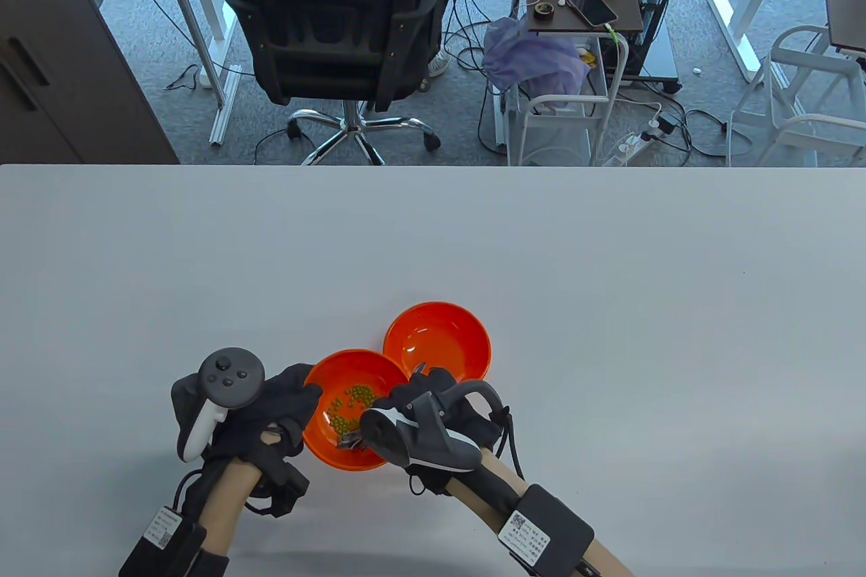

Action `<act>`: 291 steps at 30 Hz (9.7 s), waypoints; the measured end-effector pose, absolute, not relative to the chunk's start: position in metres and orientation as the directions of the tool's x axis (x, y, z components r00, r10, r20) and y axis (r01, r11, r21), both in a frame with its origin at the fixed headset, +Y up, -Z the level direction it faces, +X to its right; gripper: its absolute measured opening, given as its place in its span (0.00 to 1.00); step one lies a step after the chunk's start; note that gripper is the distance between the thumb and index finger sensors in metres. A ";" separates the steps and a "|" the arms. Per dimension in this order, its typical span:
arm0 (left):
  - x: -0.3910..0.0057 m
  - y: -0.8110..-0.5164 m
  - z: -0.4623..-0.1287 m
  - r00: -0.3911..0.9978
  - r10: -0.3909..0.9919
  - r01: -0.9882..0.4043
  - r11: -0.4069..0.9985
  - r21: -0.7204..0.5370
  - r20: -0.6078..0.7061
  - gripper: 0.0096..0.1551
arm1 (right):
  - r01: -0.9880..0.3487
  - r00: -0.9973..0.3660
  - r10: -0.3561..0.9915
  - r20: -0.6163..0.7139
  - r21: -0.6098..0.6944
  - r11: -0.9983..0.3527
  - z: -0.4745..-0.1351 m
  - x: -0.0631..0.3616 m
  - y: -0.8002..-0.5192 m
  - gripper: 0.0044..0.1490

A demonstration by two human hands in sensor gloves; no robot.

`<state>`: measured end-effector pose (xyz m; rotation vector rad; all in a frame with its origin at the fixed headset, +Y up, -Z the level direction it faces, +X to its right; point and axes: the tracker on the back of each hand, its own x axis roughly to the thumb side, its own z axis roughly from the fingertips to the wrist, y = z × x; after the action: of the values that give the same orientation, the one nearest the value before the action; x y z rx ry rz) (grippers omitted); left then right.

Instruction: Pick sunflower seeds with tweezers into bowl

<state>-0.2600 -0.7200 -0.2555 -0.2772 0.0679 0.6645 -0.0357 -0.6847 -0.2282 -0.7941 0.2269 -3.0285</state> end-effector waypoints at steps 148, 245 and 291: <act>-0.262 -0.724 -0.257 0.796 0.581 -0.605 0.757 -0.248 -0.170 0.27 | 0.051 -0.998 -0.045 -0.032 -0.204 -0.978 -0.290 0.062 -0.685 0.28; -0.264 -0.723 -0.258 0.794 0.583 -0.608 0.756 -0.242 -0.174 0.27 | -0.042 -0.990 0.018 0.142 -0.172 -0.984 -0.286 0.045 -0.701 0.27; -0.263 -0.724 -0.258 0.810 0.565 -0.586 0.773 -0.243 -0.159 0.26 | 0.040 -0.829 -0.078 0.554 -0.080 -0.996 -0.242 -0.018 -0.685 0.28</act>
<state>-0.2628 -0.7241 -0.2581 -0.2892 0.0788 0.6242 -0.0184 -0.6847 -0.2423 -0.8973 0.1009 -2.9448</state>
